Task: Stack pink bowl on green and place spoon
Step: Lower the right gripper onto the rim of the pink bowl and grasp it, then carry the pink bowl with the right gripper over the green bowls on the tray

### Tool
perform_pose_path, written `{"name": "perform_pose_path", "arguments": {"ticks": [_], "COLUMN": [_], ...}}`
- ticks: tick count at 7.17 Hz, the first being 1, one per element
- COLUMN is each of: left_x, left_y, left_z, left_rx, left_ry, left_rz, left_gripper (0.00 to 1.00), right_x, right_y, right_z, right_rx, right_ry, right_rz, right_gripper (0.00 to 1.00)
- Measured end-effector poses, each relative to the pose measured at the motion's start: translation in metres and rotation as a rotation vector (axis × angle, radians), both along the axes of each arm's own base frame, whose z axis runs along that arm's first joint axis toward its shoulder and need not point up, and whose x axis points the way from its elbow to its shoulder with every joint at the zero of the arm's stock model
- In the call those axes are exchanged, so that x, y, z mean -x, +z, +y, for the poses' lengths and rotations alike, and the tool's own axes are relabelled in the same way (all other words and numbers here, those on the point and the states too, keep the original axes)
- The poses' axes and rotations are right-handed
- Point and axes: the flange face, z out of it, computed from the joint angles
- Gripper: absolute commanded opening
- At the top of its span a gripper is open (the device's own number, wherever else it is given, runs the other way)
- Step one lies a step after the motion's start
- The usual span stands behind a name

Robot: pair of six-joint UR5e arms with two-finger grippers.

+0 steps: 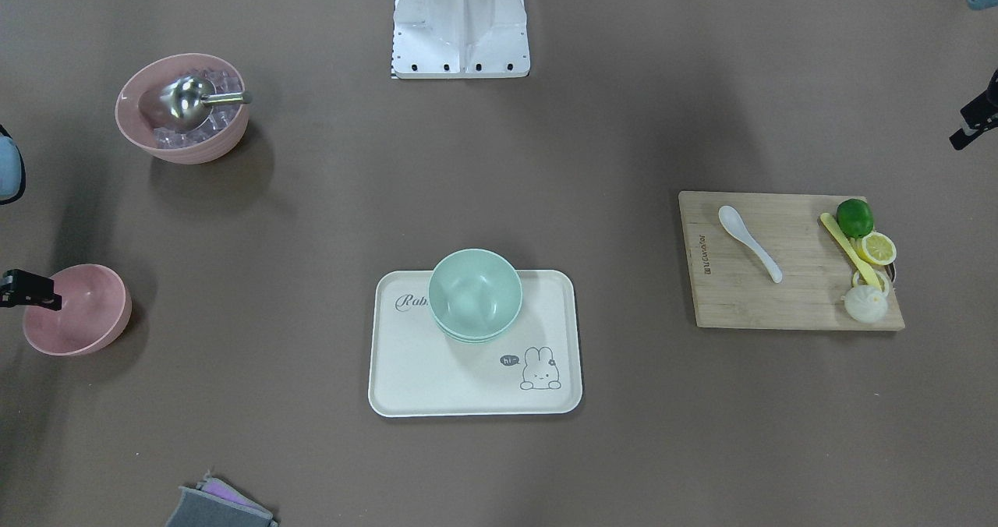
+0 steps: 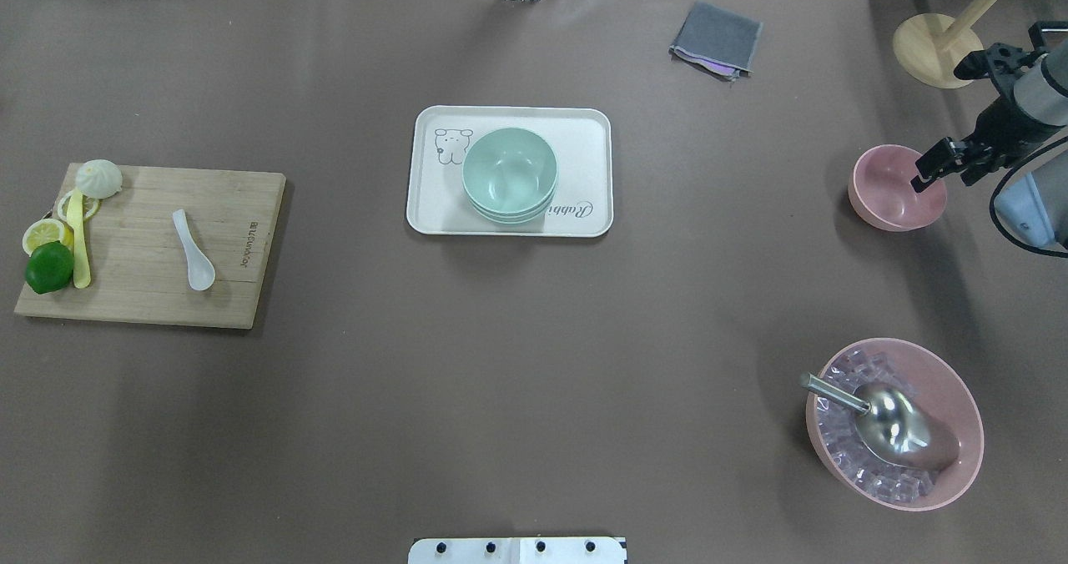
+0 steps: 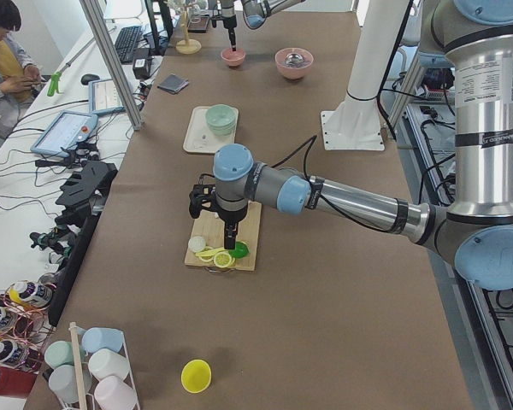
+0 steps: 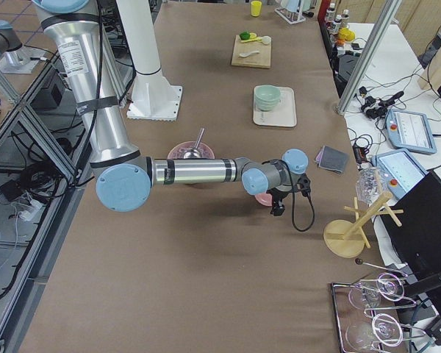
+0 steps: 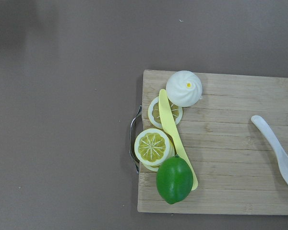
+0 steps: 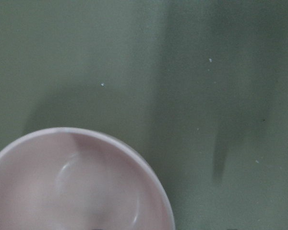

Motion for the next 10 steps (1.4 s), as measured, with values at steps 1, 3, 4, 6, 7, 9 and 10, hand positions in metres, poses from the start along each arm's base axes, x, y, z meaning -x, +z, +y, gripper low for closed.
{"name": "perform_pose_path", "arguments": {"ticks": [1,3,4,6,7,9,10], "left_x": [-0.003,-0.01,-0.013,-0.021,-0.031,-0.075,-0.098], "left_y": [0.001,0.004,0.005,0.009,0.012,0.0,-0.003], "left_z": [0.0,-0.001,-0.001,-0.002,-0.004,-0.018,-0.02], "left_rx": [0.003,0.012,0.022,0.038,0.059,0.132,0.15], "left_ry": [0.006,0.016,0.017,0.027,0.032,0.008,0.007], "left_rz": [-0.003,-0.004,-0.004,-0.006,-0.005,-0.021,-0.046], "left_gripper": [0.98,0.98,0.98,0.98,0.98,0.98,0.98], "right_x": [0.003,0.008,0.01,0.016,0.021,0.061,0.095], "right_y": [0.003,0.006,0.001,-0.029,-0.063,-0.174,-0.231], "right_z": [-0.001,0.001,0.001,-0.006,-0.008,0.001,0.012], "right_rx": [0.005,0.016,0.031,0.048,0.062,0.148,0.212], "right_ry": [-0.004,-0.007,0.007,0.047,0.086,0.196,0.236], "right_rz": [0.006,0.008,0.003,-0.031,-0.068,-0.159,-0.201], "right_gripper": [0.0,0.0,0.0,0.0,0.0,0.0,0.0]}}
